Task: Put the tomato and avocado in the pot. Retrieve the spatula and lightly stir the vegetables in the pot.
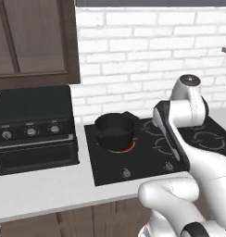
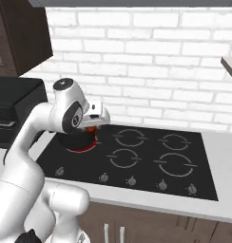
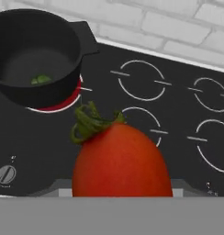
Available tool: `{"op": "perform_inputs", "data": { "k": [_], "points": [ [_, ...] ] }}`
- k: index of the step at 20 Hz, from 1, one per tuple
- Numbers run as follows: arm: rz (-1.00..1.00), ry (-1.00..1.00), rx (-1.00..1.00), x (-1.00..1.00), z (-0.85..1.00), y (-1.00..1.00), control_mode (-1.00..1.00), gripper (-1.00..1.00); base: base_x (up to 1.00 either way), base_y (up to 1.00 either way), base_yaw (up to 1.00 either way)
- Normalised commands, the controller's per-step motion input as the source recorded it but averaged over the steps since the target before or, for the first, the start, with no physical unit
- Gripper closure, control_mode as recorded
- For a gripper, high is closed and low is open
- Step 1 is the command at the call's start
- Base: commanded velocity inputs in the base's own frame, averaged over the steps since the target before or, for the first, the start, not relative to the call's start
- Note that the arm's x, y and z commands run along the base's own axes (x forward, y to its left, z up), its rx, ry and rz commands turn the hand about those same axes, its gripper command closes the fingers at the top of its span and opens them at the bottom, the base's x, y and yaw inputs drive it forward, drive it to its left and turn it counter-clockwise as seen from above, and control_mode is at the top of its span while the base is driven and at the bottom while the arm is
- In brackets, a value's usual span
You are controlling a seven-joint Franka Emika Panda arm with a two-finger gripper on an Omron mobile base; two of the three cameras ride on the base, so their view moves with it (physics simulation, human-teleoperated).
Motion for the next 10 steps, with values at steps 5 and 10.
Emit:
{"op": "perform_inputs", "data": {
  "k": [5, 10],
  "points": [
    [0.30, 0.17, 0.03, 1.00, 0.00, 0.78, -1.00, 1.00, 0.00, 0.00, 0.00],
    [0.24, 0.24, 0.00, 1.00, -0.30, 0.90, -1.00, 1.00, 0.00, 0.00, 0.00]
  ]
}}
